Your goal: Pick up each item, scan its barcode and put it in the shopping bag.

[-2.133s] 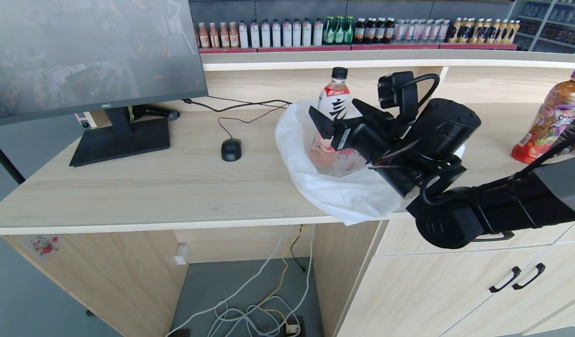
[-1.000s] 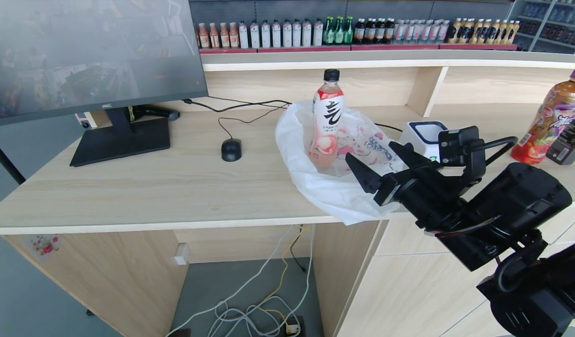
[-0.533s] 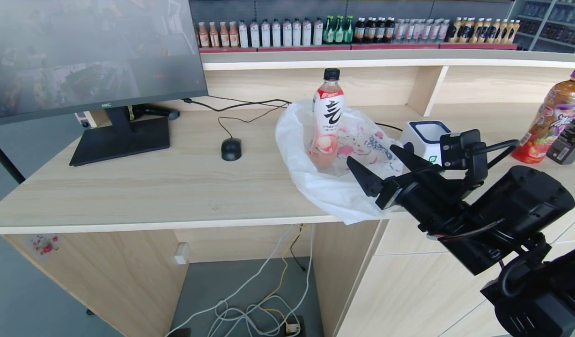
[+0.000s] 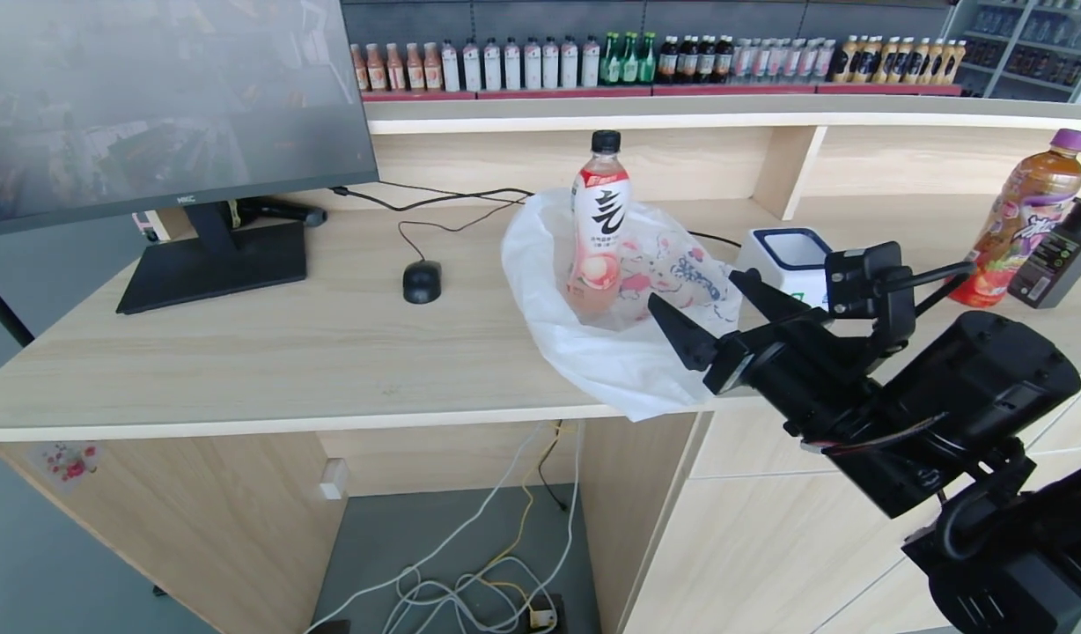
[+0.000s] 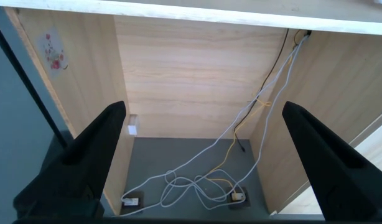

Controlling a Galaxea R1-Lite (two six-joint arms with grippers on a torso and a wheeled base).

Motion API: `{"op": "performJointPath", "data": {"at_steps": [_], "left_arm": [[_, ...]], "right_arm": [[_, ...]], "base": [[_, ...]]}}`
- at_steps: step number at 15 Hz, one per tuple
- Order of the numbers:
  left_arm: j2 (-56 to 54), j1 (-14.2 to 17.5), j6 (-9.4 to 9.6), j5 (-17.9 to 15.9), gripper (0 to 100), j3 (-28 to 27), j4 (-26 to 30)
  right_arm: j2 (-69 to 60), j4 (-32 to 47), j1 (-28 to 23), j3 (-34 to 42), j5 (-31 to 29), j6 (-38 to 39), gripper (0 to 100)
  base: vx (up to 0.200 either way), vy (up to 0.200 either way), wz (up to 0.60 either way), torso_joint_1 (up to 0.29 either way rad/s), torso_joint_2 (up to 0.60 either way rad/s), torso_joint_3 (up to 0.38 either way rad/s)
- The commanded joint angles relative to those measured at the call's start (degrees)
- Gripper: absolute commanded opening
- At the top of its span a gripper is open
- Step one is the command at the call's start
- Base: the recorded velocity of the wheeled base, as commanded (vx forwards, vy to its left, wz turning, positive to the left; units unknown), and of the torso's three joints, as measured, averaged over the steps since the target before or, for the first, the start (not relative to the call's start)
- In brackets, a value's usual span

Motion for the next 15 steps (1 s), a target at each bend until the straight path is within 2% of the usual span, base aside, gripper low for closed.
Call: {"op": "performJointPath", "data": {"at_steps": [1,15], "left_arm": [[-0.02,0.02,-0.03,-0.09,100,0.00,-0.05],[-0.02,0.02,-0.21,0.00,100,0.00,-0.05]], "right_arm": [[0.25,-0.09,-0.05,-0.06,-0.05,0.00,100],[0.43,-0.09,-0.05,0.56,-0.05,0.00,100]], "base": [[0.000,-0.200,0.00,0.022,0.01,-0.007],[0.000,-0.200,0.00,0.005,0.00,0.005]]}}
